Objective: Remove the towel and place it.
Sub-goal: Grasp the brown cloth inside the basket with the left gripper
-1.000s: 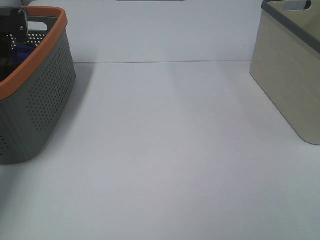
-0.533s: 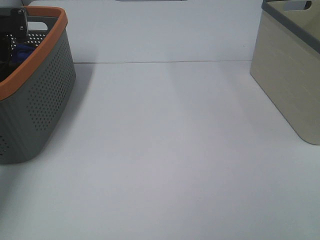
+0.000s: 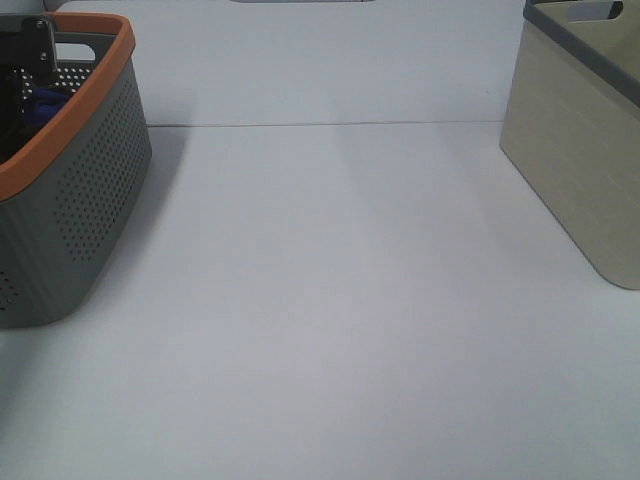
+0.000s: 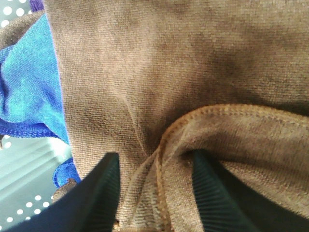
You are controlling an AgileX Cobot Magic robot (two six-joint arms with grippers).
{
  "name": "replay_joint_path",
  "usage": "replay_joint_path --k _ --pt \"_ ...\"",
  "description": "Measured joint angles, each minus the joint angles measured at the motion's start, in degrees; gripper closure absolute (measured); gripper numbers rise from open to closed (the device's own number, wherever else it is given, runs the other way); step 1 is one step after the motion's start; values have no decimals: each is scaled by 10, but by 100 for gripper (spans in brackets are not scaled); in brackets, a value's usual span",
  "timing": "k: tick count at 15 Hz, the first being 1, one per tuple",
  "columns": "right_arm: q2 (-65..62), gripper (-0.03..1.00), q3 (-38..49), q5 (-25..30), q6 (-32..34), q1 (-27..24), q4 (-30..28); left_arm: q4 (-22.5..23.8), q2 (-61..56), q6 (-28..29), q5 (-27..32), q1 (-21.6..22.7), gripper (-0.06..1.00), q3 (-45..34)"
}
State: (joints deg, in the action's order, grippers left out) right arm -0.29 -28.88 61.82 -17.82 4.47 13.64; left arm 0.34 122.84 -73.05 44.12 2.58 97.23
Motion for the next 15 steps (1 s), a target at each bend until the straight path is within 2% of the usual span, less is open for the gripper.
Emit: replay_joint_path --k 5,10,12,13,15 --pt "0 2 0 0 0 0 0 0 9 3 0 0 65 0" --pt "0 2 0 0 0 0 0 -3 9 23 -12 0 68 0" --pt "0 2 0 0 0 0 0 0 9 23 -27 0 88 0" --pt "0 2 0 0 0 0 0 0 9 22 -28 0 94 0" --pt "0 2 0 0 0 0 0 1 9 21 -28 0 94 0"
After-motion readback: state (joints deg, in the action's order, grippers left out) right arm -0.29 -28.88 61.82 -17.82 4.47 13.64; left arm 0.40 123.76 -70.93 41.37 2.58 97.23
